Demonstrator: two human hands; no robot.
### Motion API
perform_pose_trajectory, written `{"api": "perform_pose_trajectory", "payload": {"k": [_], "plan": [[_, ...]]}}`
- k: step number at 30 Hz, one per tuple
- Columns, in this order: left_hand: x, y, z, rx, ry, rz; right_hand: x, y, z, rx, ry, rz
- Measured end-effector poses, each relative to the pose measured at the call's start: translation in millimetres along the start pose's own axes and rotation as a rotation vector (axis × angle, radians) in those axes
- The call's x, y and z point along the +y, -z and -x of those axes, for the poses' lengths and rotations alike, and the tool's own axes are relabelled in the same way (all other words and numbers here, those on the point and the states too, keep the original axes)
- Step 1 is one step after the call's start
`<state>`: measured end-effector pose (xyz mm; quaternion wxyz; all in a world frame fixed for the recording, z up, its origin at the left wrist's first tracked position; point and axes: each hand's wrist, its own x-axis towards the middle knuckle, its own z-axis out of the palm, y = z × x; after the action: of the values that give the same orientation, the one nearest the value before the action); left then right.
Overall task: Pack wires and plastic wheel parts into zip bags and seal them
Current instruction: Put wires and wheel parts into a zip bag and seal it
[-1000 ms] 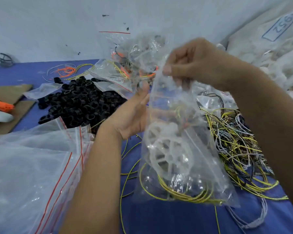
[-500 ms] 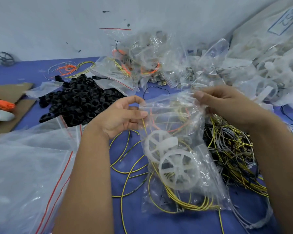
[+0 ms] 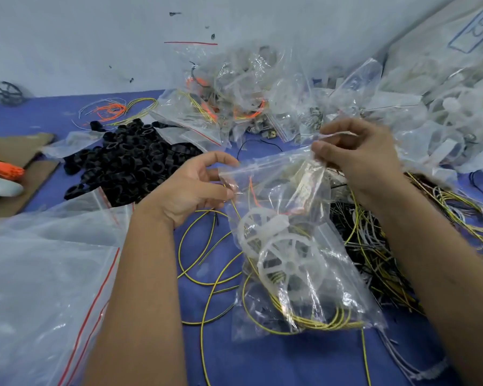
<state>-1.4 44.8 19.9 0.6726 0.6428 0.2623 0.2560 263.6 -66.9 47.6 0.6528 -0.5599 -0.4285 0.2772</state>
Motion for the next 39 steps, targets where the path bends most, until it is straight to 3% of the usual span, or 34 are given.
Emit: {"api": "perform_pose_trajectory", "payload": {"k": [3,6,18,22,25,30,39], "plan": [[0.0,-2.7,-1.3,0.056,-0.023,0.038,7.4,-10.2,12.5,0.19,-0.148,-0.104],[1.5,-5.8,-0.5,0.04,0.002,0.088,10.8,-12.1,22.1,0.103,-0.224,0.073],[-0.6,-1.0,5.3,0.124,0.029,0.001,13.0,-10.4,28.9,0.104,-0.024,-0.033],[6.3,-12.7,-2.4,0.222,-0.193,-0.155,21.7,-13.5,30.4,0.049,0.037,0.04],[15.1,-39.3,-21.9,0.342,-0.314,-0.49,28.2,-15.7,28.6,-0.018,0.091,0.161],[27.9,-84.6,-39.4,0.23,-0.395,-0.936,33.1,-14.1,28.8,-0.021,0.177,0.241],[32.5,-90.5,-43.1,0.239,-0.28,-1.017,26.3,-13.2,27.3,0.058,0.025,0.059]]}}
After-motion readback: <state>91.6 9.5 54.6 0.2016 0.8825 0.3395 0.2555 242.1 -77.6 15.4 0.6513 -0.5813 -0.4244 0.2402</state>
